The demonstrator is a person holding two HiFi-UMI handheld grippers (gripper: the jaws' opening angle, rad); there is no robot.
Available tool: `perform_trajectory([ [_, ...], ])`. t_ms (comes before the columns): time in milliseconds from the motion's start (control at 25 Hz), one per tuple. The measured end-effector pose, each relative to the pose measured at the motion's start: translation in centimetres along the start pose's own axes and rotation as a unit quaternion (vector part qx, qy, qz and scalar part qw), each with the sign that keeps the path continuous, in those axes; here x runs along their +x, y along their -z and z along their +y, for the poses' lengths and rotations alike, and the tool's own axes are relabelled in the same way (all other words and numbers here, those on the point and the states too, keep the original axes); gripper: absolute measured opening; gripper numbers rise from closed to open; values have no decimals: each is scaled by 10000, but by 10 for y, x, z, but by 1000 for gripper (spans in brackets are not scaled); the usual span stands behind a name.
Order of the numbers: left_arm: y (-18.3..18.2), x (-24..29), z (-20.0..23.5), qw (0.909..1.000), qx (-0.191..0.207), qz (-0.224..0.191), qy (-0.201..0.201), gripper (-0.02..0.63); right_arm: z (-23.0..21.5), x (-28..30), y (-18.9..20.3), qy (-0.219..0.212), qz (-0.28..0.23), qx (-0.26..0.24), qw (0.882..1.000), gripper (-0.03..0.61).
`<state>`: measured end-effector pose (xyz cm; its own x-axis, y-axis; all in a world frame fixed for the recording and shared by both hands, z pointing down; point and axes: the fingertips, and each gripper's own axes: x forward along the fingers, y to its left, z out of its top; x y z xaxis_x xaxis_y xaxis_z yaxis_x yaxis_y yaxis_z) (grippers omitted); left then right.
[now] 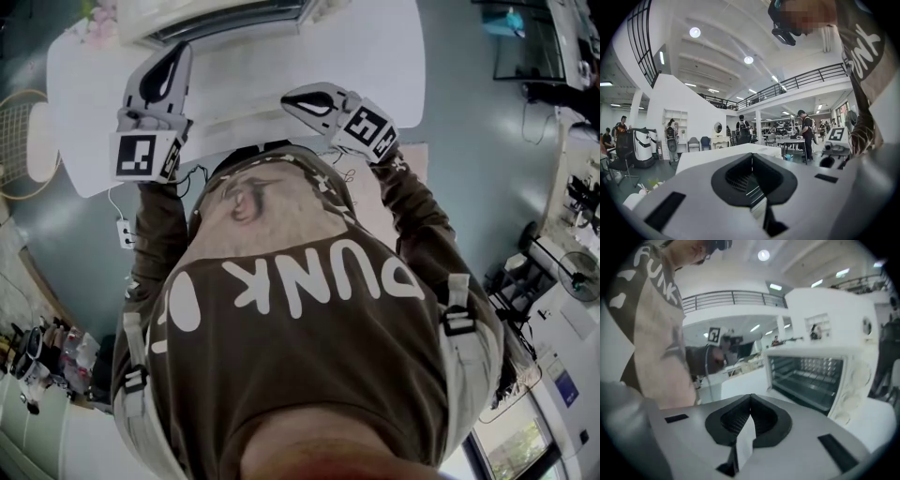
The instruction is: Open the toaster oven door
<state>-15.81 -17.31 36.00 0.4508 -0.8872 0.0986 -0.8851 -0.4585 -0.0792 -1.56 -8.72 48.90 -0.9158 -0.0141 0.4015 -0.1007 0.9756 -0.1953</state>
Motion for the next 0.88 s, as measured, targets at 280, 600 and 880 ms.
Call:
perform_trajectory([
  [280,9,4,-6,9999,-75,62,48,5,-64,16,-120,1944,-1593,-1310,9590,15],
  [600,12,4,-3,9999,-94,72,23,5,-75,23,-153,2105,-2074,-1376,9454,9],
  [880,12,8,-3,9999,-106,52,28,5,-81,21,-139,2159,-1784,-1294,9512,8],
])
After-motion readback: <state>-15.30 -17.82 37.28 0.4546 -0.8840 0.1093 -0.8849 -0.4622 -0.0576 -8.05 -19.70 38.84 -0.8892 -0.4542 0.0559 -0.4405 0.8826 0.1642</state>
